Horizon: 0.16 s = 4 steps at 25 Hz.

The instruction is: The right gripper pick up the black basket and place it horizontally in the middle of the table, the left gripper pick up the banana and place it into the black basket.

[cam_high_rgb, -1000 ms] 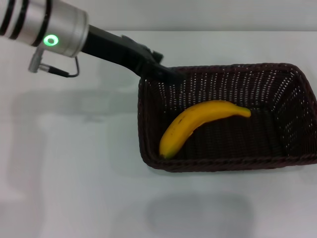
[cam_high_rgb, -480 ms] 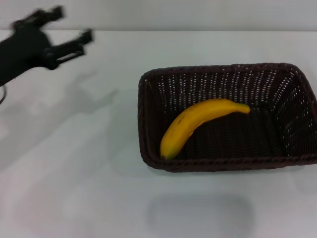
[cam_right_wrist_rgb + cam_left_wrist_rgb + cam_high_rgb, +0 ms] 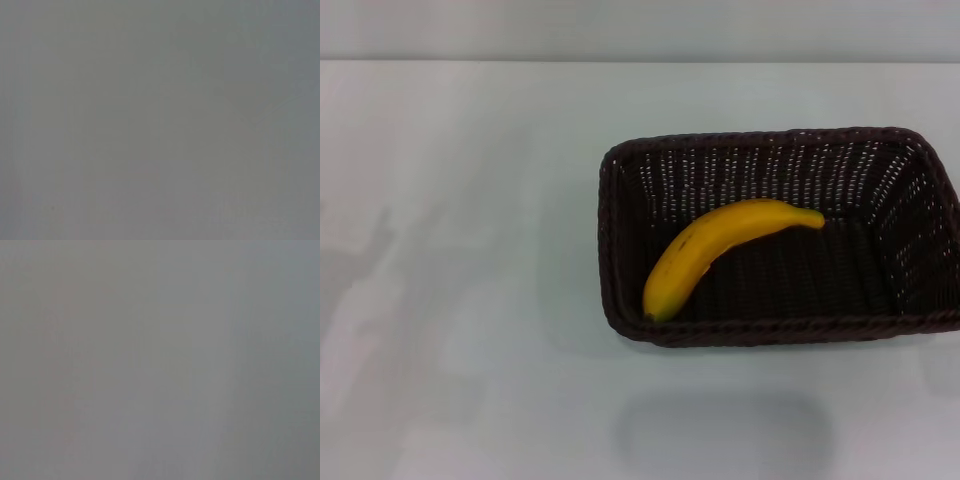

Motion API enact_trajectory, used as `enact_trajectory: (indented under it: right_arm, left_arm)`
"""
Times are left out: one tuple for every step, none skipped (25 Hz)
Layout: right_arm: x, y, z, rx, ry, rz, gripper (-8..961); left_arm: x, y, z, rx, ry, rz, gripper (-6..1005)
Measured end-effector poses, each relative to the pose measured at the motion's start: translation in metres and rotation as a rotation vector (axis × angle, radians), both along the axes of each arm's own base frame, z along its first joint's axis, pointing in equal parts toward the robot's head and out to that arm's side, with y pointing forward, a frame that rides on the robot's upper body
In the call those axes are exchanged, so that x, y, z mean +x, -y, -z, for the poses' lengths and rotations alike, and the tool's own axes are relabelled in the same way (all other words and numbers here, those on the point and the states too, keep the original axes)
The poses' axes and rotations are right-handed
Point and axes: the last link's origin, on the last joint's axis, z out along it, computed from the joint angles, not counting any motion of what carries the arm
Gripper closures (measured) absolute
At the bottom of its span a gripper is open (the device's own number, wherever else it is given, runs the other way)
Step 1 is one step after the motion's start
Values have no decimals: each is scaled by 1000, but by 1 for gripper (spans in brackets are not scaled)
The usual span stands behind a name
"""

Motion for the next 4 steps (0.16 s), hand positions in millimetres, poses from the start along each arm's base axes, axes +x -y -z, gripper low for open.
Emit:
enact_trajectory:
  right_arm:
    - [0, 0, 0, 0, 2, -1, 200]
    - [0, -1, -1, 2, 3, -1, 200]
    - [0, -1, -2, 5, 5, 0, 200]
    - [0, -1, -2, 8, 6, 1, 200]
  left_arm:
    - [-3, 3, 1, 28, 4, -28, 107]
    - [-6, 4, 0, 55, 13, -50, 107]
    - [-7, 4, -1, 72, 21, -63, 107]
    - [-8, 4, -3, 85, 28, -71, 107]
